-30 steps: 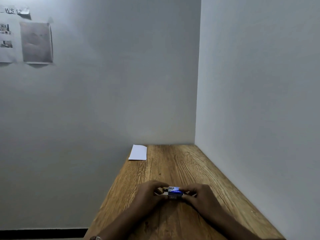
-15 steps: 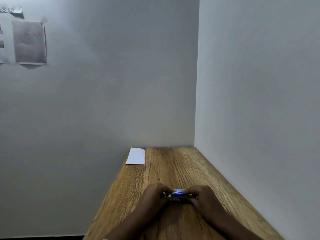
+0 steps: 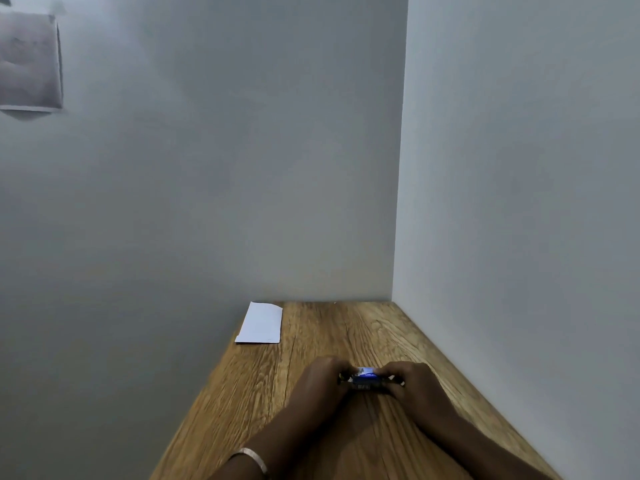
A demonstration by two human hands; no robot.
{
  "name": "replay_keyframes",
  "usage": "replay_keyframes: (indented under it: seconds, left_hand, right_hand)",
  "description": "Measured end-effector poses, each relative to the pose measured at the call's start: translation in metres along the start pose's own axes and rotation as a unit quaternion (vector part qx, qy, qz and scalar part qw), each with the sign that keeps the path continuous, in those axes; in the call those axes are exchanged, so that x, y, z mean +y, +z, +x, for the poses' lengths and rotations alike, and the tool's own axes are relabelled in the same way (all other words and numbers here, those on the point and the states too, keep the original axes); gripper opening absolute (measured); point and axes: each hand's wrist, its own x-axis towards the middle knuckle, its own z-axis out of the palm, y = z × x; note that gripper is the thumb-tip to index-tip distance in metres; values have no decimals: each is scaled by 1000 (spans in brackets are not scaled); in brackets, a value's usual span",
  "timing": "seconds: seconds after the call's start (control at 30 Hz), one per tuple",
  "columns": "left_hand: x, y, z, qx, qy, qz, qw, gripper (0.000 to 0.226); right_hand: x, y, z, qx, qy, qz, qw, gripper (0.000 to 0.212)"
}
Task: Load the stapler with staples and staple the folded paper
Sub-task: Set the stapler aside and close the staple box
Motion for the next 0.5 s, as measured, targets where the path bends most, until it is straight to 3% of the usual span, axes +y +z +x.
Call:
replay_keyframes:
  seconds: [0.5]
  left_hand:
    - [-71,53,137,19,-27,-2,999,28]
  right_hand:
    - [68,57,146,35,20,-32,999,22]
